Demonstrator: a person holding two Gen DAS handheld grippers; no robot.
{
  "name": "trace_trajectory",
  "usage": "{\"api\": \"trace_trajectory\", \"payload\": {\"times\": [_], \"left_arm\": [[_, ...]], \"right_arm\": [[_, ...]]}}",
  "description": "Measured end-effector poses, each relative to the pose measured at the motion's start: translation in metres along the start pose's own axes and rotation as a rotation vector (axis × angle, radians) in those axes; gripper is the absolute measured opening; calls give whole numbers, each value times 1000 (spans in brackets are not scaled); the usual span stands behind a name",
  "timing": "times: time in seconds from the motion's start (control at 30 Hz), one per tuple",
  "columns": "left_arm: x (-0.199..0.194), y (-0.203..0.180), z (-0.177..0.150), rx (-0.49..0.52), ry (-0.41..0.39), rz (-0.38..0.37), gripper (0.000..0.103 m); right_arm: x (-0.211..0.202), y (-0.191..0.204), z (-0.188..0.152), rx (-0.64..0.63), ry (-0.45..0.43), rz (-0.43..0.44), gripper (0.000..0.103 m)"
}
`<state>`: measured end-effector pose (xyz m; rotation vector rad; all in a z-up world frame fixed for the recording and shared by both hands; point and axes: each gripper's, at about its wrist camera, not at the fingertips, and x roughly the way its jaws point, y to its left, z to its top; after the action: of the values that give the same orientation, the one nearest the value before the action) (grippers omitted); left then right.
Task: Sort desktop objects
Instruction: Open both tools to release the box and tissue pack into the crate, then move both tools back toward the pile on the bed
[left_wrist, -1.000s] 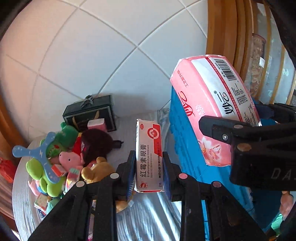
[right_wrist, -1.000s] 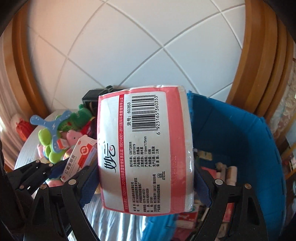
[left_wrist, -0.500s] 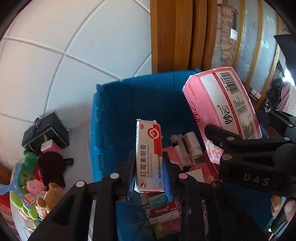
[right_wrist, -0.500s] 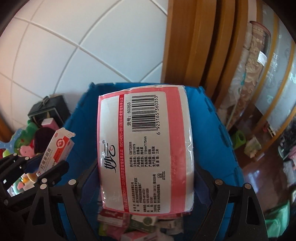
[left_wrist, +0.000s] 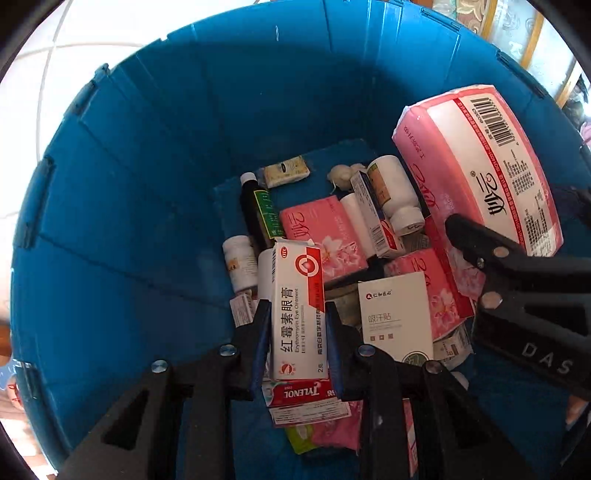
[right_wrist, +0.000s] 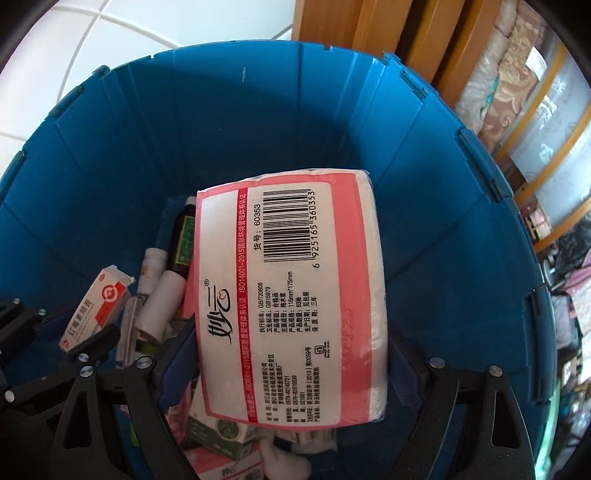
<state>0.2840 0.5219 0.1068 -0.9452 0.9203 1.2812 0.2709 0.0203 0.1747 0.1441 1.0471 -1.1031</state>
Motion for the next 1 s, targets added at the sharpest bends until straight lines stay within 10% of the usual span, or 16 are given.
{"api": "trace_trajectory", "payload": {"times": [0.27, 1.0], "left_arm": [[-3, -1, 0, 13, -5, 35, 51], [-14, -2, 4, -20, -78, -7, 52]], "right_arm": [[-7, 6, -5, -5, -25, -13, 92], [-10, -3, 7, 28, -25, -13, 103]]}}
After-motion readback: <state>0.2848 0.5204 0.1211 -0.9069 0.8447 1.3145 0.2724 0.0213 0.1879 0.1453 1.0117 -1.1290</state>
